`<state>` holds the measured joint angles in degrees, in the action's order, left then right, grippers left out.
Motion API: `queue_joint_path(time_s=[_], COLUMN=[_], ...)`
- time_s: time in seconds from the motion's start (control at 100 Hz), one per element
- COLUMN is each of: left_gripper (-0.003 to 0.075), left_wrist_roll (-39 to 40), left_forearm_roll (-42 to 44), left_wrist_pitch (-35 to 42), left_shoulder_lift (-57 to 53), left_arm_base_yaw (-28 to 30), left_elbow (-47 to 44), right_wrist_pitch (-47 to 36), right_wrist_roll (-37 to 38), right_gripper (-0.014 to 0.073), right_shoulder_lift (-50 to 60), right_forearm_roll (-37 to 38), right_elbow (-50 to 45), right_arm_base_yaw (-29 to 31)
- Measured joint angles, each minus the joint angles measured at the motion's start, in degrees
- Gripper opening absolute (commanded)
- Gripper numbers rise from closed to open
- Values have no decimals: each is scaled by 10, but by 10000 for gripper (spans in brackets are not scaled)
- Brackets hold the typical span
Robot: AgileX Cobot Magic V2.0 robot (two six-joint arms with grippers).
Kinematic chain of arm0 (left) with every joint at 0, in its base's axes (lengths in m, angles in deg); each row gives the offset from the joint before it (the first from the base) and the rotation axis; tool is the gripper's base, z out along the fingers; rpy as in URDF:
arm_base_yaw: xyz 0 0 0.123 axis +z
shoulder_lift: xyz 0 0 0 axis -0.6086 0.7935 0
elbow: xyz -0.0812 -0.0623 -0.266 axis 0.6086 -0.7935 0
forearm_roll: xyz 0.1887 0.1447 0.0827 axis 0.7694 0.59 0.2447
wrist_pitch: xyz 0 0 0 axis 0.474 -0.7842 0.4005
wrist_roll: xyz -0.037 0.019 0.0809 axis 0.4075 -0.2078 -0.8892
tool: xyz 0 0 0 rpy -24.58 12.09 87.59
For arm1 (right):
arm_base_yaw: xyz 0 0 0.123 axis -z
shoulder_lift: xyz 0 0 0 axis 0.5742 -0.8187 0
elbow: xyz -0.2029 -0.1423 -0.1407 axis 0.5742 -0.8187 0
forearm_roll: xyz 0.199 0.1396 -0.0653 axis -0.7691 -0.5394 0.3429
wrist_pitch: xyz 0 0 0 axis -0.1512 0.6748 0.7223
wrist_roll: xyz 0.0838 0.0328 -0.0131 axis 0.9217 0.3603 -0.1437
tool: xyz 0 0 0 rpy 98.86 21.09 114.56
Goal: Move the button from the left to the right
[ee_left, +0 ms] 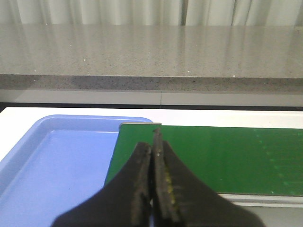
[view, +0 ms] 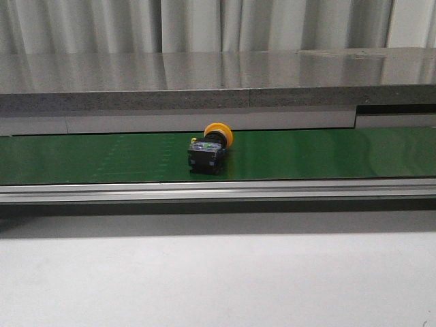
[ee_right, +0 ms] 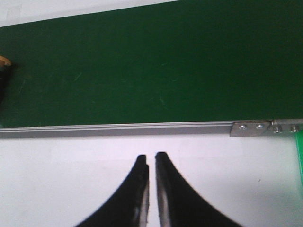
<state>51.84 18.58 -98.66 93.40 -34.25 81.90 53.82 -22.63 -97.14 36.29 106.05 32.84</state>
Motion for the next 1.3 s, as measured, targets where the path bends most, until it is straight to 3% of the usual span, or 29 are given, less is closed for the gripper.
queue_joint_path(time_s=[0.15,0.27,0.58,0.8,1.3], left_gripper=[-20,-20,-20,-20,-20], left_wrist_roll=[0,0,0,0,0], left_forearm_roll=[0,0,0,0,0], left_wrist_pitch=[0,0,0,0,0], left_shoulder_lift=[0,0,0,0,0], left_arm_base_yaw=[0,0,0,0,0], left_elbow=[0,0,0,0,0], right_wrist_pitch=[0,0,-5,-8,-11], right_wrist_roll=[0,0,0,0,0], right_gripper=[519,623,624,624,574], right_shoulder_lift=[-1,-1,-2,-21,-238], right_forearm_roll=[0,-9,-52,-54,-25], right_elbow=[0,0,2,46,179], right_arm_base_yaw=[0,0,-3,-39,-132])
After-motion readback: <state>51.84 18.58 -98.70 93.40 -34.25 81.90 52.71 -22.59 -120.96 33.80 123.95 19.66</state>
